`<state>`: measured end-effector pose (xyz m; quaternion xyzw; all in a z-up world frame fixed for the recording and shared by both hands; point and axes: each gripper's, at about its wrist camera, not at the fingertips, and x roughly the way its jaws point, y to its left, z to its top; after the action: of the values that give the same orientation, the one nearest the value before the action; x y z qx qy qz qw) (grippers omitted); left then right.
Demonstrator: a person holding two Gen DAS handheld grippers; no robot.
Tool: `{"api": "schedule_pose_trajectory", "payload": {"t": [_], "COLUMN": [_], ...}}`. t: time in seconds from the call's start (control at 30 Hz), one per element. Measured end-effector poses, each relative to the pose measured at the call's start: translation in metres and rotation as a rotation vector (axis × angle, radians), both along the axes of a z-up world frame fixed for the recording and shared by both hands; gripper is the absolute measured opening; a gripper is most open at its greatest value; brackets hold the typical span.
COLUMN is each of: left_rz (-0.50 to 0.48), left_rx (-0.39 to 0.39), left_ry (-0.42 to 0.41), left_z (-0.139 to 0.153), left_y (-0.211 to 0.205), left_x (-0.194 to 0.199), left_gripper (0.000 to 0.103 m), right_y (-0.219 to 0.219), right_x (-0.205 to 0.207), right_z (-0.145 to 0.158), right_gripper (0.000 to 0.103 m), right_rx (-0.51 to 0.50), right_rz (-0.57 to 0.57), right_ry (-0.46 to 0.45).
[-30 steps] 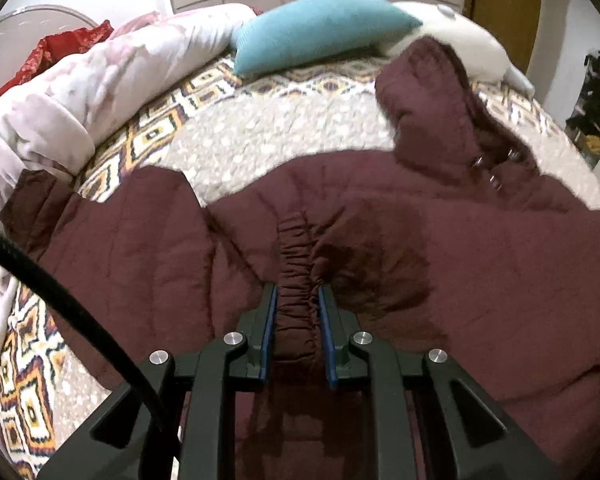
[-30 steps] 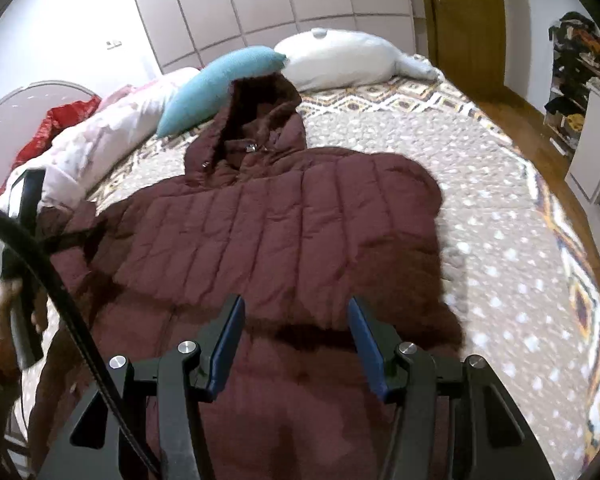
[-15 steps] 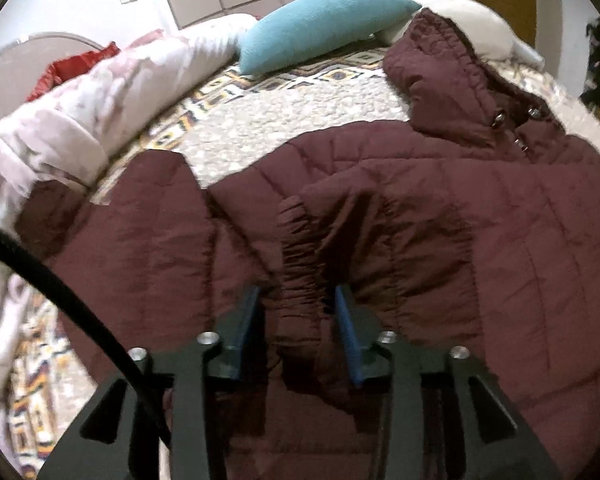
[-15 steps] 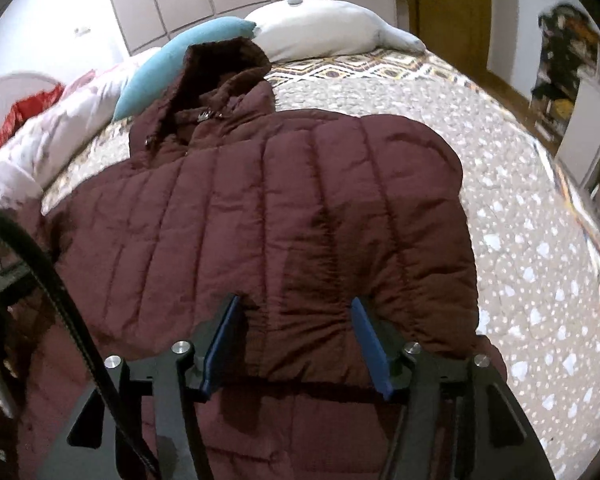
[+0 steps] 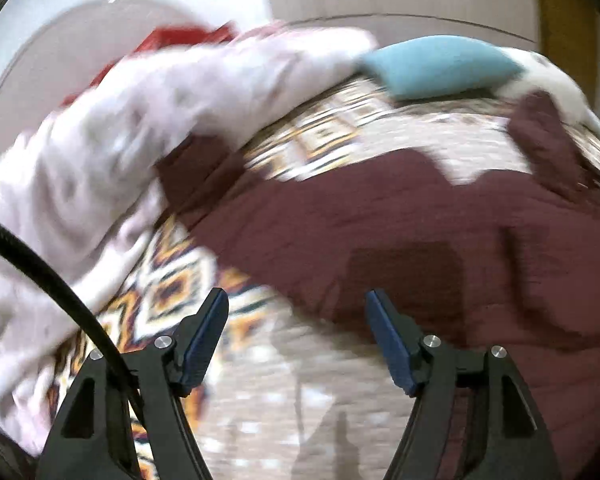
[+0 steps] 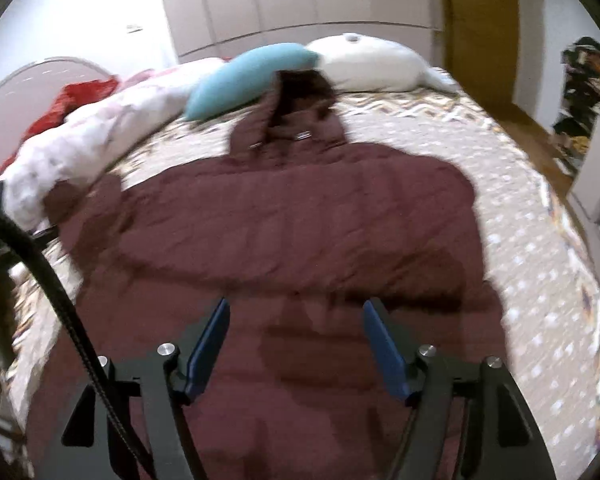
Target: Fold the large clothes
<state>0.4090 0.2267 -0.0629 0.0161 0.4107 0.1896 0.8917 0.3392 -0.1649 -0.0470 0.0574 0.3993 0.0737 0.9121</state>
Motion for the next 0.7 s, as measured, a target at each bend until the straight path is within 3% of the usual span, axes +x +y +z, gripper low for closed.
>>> {"api": "schedule_pose_trajectory", "payload": {"t": [0.17,0.27,0.4,0.5,0.7], "left_rz": [0.186,0.245,0.266,0.281,0.312], "left_rx": [-0.071,-0.082,-0.054,-0.105,-0.169], "left_ry": [-0.016,-0.011,-0.017,-0.014,-0.005], "left_z": [-0.014,-0.019,-0.020,-0.027,-0.050], "left_y": [0.085,0.121,0.145,0.168,0.193], "left_x": [-0.003,0.012,0.038,0.061,0.098], "left_gripper": [0.071,0.071,0.071,0.071,0.071], "right_y": [0.045,0.062,0.072,0.074,0.078], "right_x": [-0.012,-0.010,-0.007,-0.006,-0.006], "right_z": [-0.026,-0.046,-0.067,-0.074,-0.080], "right_gripper": [0.073,0.073,0.075,0.085,0.091], "right_rx": [0.002,0.009,0.005,0.014,0.011], "right_rz": [0.071,0.089,0.104,0.127,0.148], "right_ry": [-0.015,0.000,0.026,0.030,0.025]}}
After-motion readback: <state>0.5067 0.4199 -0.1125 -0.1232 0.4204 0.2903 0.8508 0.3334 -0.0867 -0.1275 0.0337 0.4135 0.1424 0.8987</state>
